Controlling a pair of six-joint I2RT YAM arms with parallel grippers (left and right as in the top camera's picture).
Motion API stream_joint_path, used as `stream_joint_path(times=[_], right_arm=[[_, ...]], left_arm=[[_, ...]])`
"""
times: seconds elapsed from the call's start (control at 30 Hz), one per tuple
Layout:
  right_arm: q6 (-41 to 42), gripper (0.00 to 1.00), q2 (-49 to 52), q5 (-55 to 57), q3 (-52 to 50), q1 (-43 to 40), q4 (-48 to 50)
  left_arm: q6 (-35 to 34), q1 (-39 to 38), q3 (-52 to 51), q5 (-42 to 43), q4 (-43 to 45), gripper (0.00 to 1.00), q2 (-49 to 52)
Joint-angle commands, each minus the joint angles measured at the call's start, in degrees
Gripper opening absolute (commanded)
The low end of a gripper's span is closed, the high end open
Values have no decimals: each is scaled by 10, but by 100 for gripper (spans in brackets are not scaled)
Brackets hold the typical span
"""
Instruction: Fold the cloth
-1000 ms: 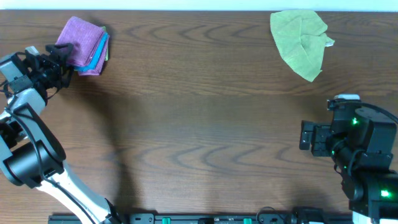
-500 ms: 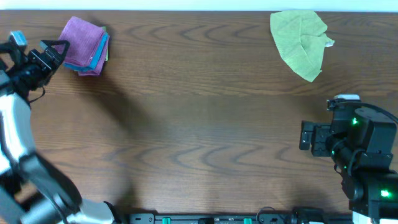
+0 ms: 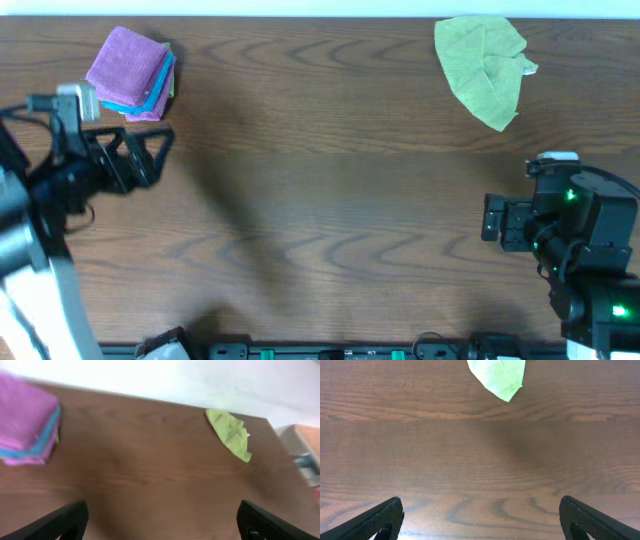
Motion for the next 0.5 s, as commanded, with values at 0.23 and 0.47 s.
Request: stream_joint_path(times=[0.23, 0.47], right_arm=[[8, 99, -2, 4, 2, -4, 0], [8, 99, -2, 4, 2, -4, 0]], left_arm=[[-41, -4, 3, -233, -39, 95, -268], [-41, -4, 3, -321, -38, 96, -344]])
